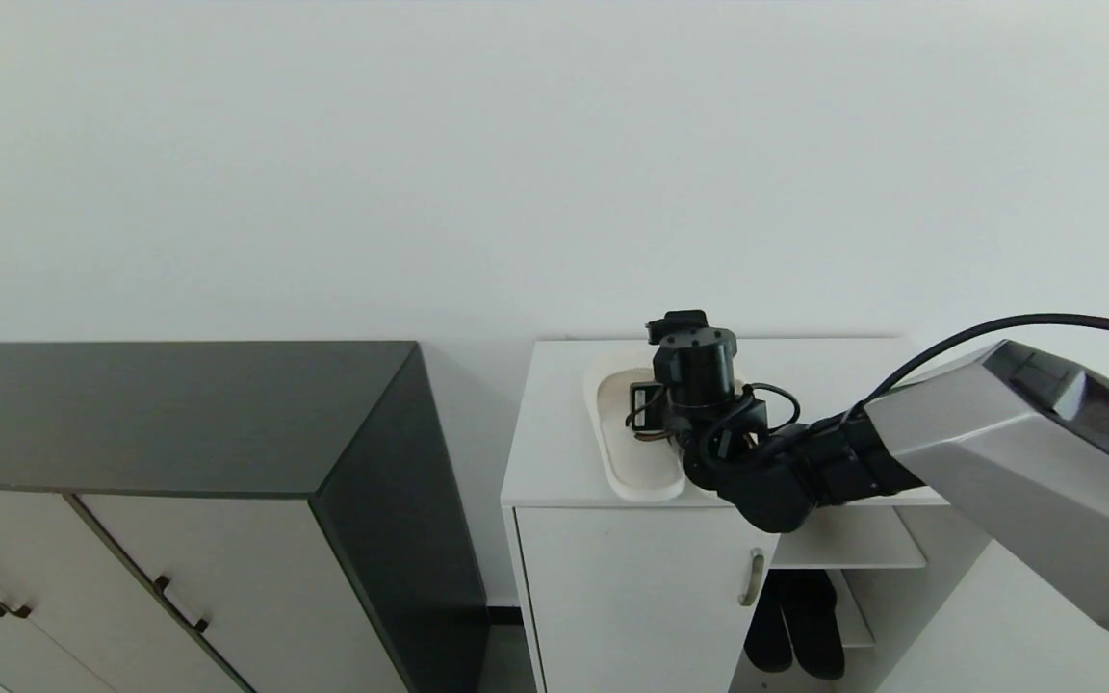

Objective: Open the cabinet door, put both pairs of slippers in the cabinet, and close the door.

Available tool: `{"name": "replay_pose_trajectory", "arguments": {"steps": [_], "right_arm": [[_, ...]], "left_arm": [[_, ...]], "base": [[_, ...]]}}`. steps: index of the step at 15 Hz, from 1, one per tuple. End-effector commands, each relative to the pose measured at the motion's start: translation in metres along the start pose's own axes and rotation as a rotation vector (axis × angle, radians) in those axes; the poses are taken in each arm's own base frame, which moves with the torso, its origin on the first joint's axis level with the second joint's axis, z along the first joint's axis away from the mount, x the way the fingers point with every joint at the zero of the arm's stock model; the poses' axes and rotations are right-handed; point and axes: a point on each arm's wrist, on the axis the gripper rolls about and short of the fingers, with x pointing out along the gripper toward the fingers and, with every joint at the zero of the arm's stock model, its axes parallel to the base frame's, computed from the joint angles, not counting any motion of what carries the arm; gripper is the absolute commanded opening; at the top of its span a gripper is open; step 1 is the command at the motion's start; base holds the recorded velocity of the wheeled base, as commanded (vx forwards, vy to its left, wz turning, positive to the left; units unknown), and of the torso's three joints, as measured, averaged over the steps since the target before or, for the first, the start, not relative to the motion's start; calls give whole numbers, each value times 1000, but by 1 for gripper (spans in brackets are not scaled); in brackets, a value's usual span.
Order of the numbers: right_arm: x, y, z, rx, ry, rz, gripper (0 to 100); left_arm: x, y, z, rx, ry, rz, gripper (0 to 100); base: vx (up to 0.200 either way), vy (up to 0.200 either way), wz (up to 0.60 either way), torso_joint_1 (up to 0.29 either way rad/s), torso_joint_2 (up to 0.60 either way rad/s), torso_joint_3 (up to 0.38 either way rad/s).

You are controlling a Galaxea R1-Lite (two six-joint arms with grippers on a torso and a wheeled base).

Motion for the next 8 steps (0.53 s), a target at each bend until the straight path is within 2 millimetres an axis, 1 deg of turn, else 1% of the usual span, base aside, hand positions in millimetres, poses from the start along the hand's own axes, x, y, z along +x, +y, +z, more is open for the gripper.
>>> {"name": "replay_pose_trajectory", "arguments": {"steps": [1, 4, 6, 7, 8], "right_arm": [[-31, -4, 22, 8, -19, 27, 0], [-79, -7, 21, -21, 24, 103, 0], [-109, -15, 19, -43, 54, 155, 0], [-119, -19, 19, -47, 59, 168, 0], [-122, -19, 20, -48, 60, 192, 0]], "left_arm": [[0, 0, 0, 0, 0, 0, 0], [0, 0, 0, 1, 0, 0, 0], [0, 0, 0, 1, 0, -1, 0], [0, 0, 0, 1, 0, -1, 0], [0, 0, 0, 1, 0, -1, 0]], "base": [[0, 0, 0, 0, 0, 0], [0, 0, 0, 0, 0, 0], [0, 0, 0, 0, 0, 0], [0, 0, 0, 0, 0, 0], [0, 0, 0, 0, 0, 0]]}}
